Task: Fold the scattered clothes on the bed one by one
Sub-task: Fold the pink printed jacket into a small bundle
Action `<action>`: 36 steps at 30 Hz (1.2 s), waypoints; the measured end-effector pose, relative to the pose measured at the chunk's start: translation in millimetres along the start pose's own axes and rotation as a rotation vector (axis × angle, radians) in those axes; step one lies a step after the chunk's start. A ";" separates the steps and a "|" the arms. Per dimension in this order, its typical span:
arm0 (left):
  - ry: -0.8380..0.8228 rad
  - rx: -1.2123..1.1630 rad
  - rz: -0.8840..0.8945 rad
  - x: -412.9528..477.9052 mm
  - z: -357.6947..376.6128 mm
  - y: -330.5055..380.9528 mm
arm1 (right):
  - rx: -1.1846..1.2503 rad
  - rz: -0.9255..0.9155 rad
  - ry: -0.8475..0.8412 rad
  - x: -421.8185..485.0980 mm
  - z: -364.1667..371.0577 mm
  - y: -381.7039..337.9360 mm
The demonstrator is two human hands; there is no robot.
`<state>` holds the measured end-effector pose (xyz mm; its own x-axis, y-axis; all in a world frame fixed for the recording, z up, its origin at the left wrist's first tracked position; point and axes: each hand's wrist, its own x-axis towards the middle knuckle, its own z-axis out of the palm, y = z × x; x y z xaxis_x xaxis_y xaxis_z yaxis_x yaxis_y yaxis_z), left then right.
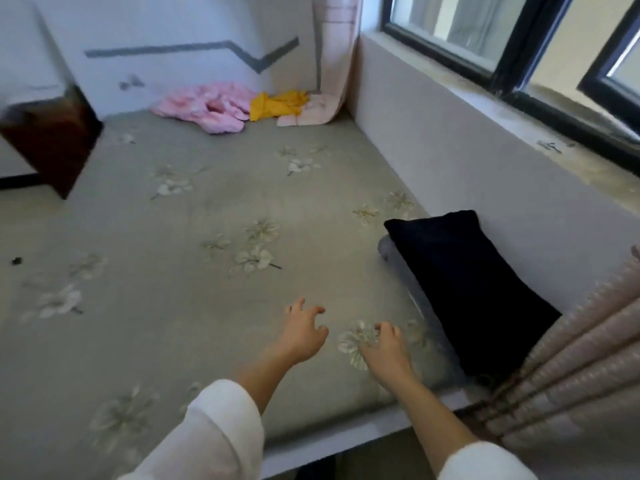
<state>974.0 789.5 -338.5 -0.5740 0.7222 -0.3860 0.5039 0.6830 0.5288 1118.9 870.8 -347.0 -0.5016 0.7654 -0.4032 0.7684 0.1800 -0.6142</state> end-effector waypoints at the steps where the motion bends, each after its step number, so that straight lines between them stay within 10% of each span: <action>1: 0.016 -0.002 -0.030 -18.2 -11.0 -19.7 | -0.009 -0.032 -0.032 -10.7 14.1 -12.9; 25: 0.474 -0.202 -0.531 -350.0 -271.8 -538.2 | -0.267 -0.570 -0.507 -255.0 479.1 -396.8; 36: 0.535 -0.141 -0.529 -362.0 -386.2 -735.5 | -0.324 -0.662 -0.512 -282.7 646.6 -563.6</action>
<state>561.9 -16.4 -295.7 -0.9683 0.1269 -0.2152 0.0080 0.8767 0.4810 570.7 153.4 -325.6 -0.9379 0.0872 -0.3357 0.2945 0.7116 -0.6378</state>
